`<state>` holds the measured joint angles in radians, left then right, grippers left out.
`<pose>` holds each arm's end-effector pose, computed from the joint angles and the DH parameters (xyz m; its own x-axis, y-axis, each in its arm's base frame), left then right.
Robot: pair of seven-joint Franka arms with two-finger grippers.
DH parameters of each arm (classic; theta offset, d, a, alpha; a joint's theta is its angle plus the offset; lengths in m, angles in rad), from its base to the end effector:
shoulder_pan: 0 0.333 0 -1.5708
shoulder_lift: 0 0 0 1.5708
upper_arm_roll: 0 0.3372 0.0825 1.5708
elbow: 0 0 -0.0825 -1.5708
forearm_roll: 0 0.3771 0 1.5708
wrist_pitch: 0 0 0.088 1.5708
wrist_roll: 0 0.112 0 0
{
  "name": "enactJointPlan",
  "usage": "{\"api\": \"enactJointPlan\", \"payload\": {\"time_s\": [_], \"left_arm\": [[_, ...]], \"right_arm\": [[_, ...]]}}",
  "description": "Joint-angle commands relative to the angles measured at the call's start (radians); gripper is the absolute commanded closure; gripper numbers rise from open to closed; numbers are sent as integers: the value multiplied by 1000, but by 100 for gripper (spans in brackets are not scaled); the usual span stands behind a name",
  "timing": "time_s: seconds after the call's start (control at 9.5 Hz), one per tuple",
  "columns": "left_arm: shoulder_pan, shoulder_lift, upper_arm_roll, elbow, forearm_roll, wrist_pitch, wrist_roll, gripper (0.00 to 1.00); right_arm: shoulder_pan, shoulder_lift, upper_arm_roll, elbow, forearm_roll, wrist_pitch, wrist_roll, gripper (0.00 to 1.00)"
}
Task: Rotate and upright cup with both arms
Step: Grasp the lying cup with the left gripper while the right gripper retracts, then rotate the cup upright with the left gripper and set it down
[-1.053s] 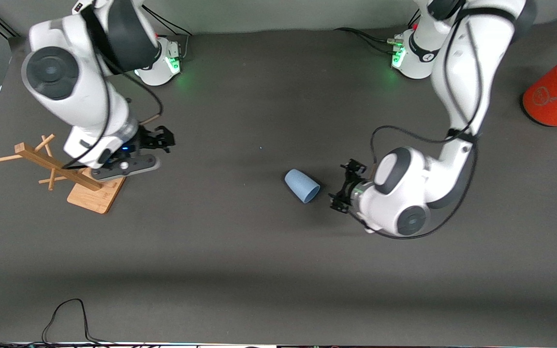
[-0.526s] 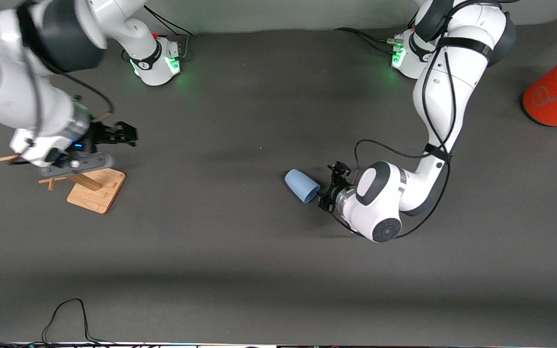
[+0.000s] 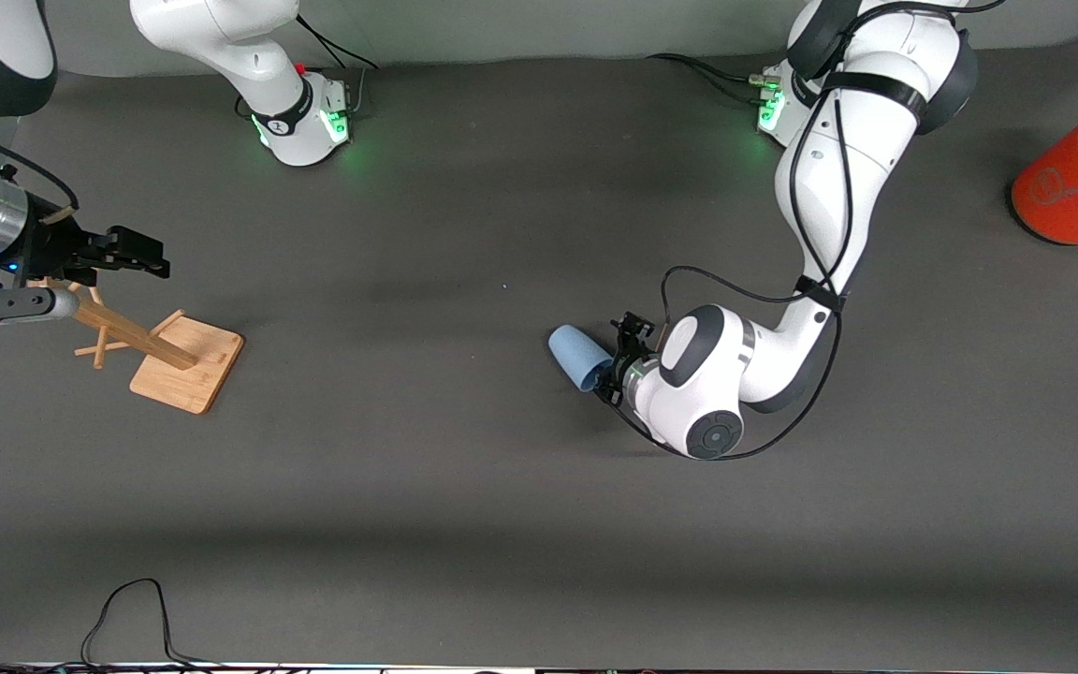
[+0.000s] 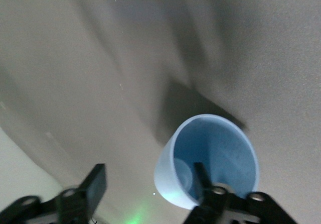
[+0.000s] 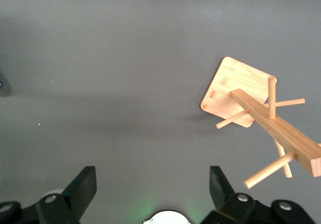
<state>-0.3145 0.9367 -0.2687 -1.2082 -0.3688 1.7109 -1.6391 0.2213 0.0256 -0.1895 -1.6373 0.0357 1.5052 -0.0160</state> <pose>0.6125 -0.3845 0.2208 0.1640 0.8678 -0.4691 0.8035 -0.3934 -0.4468 0.5430 0.0227 0.5913 0.9865 0.0490 -0.1561 0.0444 -0.9985 -0.0332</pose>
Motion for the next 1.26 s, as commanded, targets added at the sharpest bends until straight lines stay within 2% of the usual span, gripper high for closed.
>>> {"api": "enactJointPlan", "payload": {"time_s": [0.0,0.11,0.42,0.63,0.74,0.84,1.05,1.16], "left_arm": [[-28,19,8,41,-4,10,-47,85],[-31,19,8,47,-4,9,-53,100],[-29,1,2,74,-7,-23,-54,100],[-29,-59,3,101,13,-49,-132,100],[-76,-99,6,102,137,-40,-242,100],[-133,-125,11,101,292,-30,-431,100],[-207,-125,8,98,466,-31,-649,100],[-259,-125,13,95,573,-42,-838,100]], "right_arm": [[-5,-24,18,-39,-5,6,-9,0],[-3,-26,19,-38,-13,7,1,0],[0,-27,27,-6,-63,27,5,0],[18,-23,27,-7,-62,40,19,0],[15,-23,18,-9,-51,40,25,0],[15,-21,16,-9,-46,32,22,0],[9,-15,15,16,-39,36,27,0],[6,-15,13,20,-39,30,25,0]]}}
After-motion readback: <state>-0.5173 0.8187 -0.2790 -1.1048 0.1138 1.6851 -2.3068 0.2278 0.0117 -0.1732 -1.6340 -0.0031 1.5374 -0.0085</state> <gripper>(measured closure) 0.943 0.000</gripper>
